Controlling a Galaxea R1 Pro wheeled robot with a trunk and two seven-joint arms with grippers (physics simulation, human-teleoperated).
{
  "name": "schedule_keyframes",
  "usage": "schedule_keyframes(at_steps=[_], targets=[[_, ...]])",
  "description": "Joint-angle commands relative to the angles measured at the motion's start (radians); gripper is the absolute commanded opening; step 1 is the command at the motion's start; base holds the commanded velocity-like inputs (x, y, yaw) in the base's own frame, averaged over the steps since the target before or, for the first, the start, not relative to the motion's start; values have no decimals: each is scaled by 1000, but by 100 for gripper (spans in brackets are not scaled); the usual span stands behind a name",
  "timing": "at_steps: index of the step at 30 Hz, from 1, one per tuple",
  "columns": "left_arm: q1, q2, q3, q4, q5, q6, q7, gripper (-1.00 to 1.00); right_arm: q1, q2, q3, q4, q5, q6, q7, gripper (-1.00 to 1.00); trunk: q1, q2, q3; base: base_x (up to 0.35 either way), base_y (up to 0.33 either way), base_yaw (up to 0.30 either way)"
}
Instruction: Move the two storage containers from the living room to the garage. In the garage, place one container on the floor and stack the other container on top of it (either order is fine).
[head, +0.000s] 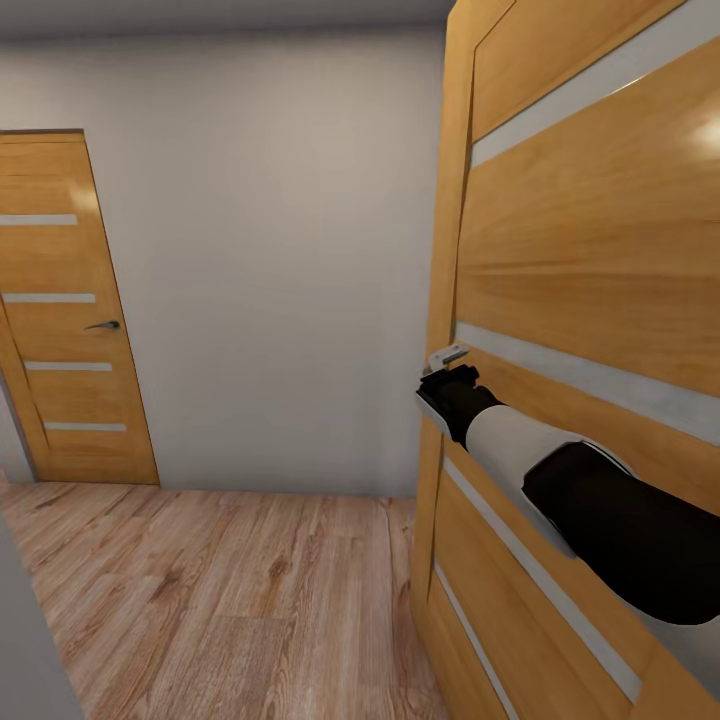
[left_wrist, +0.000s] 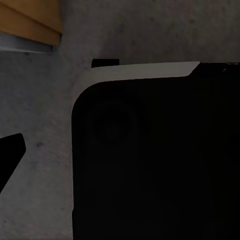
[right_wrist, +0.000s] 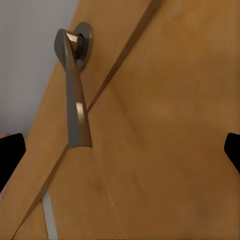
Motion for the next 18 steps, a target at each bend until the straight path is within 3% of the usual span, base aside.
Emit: schedule_keyframes(at_steps=[1, 18], targets=[[0, 0, 1, 0, 0, -3, -1, 100, -1, 0, 9, -1, -10, 6, -3, 100, 0, -1, -1, 0, 0, 0], [0, 0, 1, 0, 1, -2, -1, 100, 1, 0, 6, 5, -10, -1, 24, 100, 0, -1, -1, 0, 0, 0]])
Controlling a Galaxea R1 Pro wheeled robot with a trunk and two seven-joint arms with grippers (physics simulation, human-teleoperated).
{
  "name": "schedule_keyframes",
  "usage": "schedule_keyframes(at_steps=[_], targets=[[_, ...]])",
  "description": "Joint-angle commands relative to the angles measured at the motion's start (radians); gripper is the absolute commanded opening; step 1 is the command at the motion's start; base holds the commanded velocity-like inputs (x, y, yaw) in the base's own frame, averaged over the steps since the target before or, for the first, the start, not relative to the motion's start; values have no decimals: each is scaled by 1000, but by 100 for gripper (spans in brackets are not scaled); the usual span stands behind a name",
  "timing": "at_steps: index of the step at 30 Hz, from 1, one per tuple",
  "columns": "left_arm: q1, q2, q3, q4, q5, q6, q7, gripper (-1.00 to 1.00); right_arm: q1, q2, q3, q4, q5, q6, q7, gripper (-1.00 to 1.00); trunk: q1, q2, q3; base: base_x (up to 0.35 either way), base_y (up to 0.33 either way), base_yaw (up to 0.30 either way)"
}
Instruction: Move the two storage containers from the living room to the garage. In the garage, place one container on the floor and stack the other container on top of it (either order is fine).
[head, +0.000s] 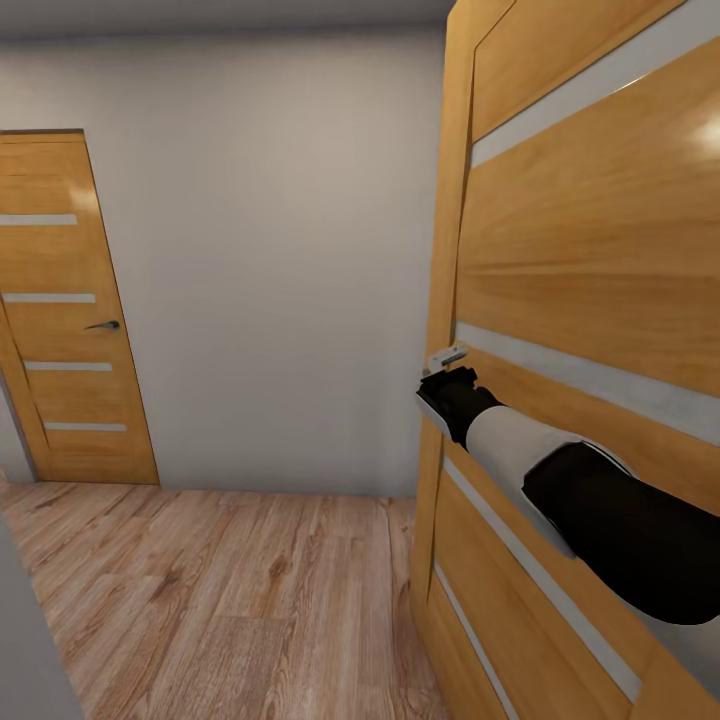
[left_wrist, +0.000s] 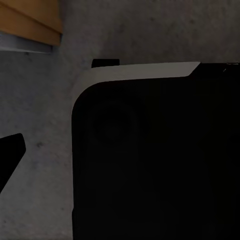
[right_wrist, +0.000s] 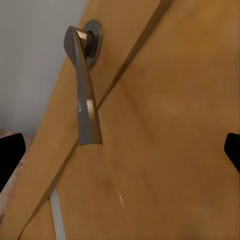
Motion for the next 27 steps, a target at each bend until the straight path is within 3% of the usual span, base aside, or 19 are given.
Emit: schedule_keyframes(at_steps=[1, 24, 27], targets=[[0, 0, 1, 0, 0, -3, -1, 100, -1, 0, 9, 1, -9, 1, -4, 100, 0, -1, -1, 0, 0, 0], [0, -1, 6, 0, 0, -4, 0, 100, -1, 0, 15, 6, -6, -3, -44, 100, 0, -1, -1, 0, 0, 0], [0, -1, 6, 0, 1, -4, 0, 100, -1, -37, 14, 6, -6, -6, -44, 100, 0, -1, -1, 0, 0, 0]])
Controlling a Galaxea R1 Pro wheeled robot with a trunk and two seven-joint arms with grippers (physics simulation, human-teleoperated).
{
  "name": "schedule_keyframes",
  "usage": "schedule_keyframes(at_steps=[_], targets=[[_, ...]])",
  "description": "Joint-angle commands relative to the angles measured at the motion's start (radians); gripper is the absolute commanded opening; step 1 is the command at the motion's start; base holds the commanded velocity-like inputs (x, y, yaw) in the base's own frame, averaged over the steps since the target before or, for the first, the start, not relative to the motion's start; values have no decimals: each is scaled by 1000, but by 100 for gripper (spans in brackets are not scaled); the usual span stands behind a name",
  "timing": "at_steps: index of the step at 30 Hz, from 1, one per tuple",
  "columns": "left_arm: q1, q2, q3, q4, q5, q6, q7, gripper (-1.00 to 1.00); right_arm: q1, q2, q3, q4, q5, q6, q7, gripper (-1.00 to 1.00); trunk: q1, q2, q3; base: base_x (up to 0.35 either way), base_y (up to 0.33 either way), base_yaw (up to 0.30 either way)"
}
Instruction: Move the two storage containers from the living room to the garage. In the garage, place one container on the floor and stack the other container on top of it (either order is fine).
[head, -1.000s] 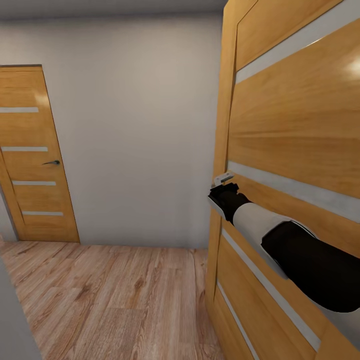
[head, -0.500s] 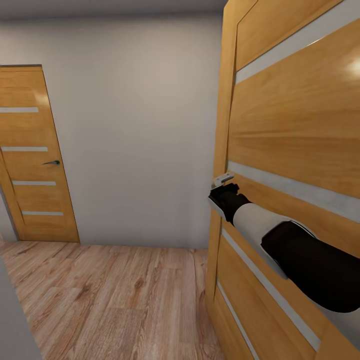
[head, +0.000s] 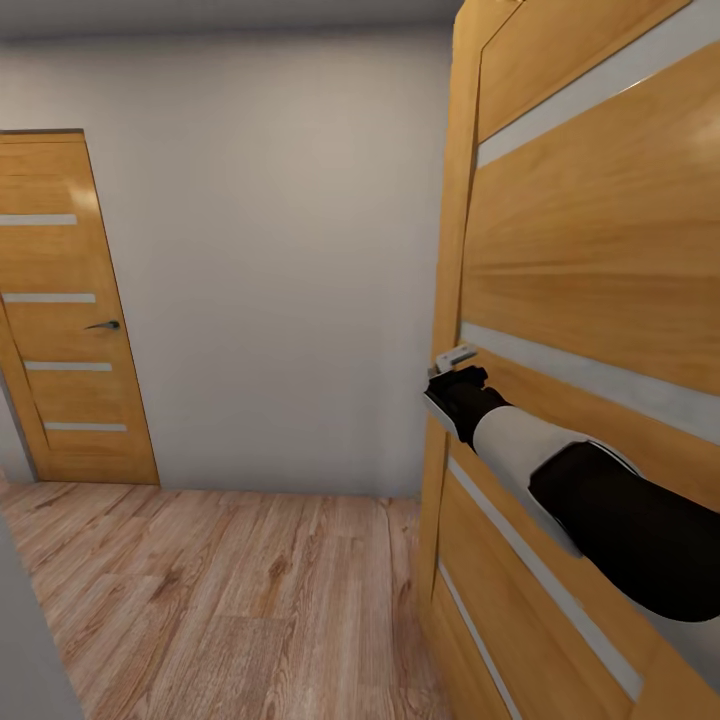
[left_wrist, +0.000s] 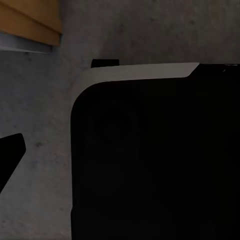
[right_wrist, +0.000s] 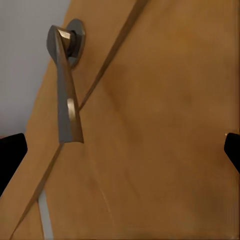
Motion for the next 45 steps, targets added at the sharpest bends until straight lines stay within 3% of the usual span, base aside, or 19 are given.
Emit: schedule_keyframes(at_steps=[1, 14, 22, 45], targets=[[0, 0, 2, 0, 0, -3, -1, 100, -1, -18, 9, 0, 3, 12, -7, 100, 0, -1, -1, 0, 0, 0], [0, 0, 2, 0, 1, -3, -1, 100, -1, -38, 10, 1, 3, 13, -7, 100, 0, -1, -1, 0, 0, 0], [0, 0, 2, 0, 0, -3, -2, 100, -1, -86, 11, 0, 2, 14, -7, 100, 0, -1, -1, 0, 0, 0], [0, -2, 2, -1, 1, -3, -2, 100, -1, -106, 9, 0, 2, 16, -7, 100, 0, -1, -1, 0, 0, 0]])
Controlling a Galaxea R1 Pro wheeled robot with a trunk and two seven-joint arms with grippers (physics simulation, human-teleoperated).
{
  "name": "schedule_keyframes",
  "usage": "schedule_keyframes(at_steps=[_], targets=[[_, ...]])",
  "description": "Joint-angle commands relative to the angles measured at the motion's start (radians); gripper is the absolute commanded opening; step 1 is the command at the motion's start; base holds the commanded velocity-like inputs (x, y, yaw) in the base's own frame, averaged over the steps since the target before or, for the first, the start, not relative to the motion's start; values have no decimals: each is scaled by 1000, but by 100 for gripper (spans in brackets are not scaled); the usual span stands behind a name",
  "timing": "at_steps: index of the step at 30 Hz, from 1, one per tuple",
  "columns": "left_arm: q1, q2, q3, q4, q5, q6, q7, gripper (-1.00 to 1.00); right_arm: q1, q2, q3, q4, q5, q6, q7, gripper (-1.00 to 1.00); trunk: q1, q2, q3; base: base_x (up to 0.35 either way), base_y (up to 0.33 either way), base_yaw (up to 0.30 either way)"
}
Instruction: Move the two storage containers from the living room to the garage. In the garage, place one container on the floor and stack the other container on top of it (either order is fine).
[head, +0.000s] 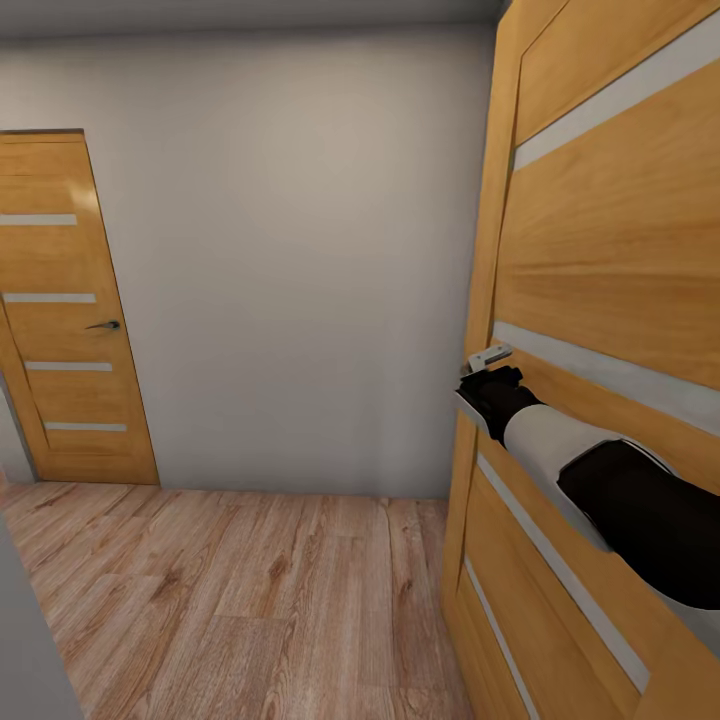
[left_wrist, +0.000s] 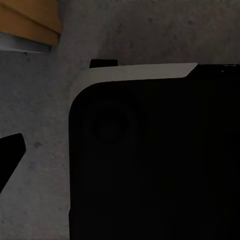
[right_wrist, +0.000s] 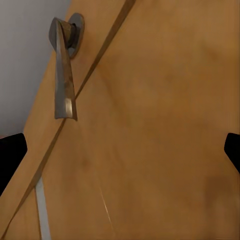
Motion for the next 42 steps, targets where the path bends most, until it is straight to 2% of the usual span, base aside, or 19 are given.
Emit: schedule_keyframes(at_steps=[1, 8, 15, 30, 36, 38, 42], targets=[[0, 0, 2, 0, 1, -2, -1, 100, 0, -1, 3, 0, -2, 12, -8, 100, 0, -1, -1, 0, 0, 0], [0, -1, 2, 0, 0, -2, -1, 100, 0, -4, 3, 0, -2, 13, -8, 100, 0, -1, -1, 0, 0, 0], [0, -1, 3, 0, 1, -2, -1, 100, -1, -39, 3, 0, -2, 13, -8, 100, 0, -1, -1, 0, 0, 0], [0, -1, 3, 0, 1, -2, -1, 100, -1, -49, 1, 0, -2, 13, -8, 100, 0, -1, -1, 0, 0, 0], [0, -1, 3, 0, 1, -2, -1, 100, -1, -69, 1, 0, -2, 13, -8, 100, 0, -1, -1, 0, 0, 0], [0, -1, 3, 0, 1, -2, -1, 100, -1, -86, 1, 0, -3, 13, -8, 100, 0, -1, -1, 0, 0, 0], [0, -1, 3, -1, 1, -2, -1, 100, 0, -90, 1, 0, -3, 12, -8, 100, 0, -1, -1, 0, 0, 0]])
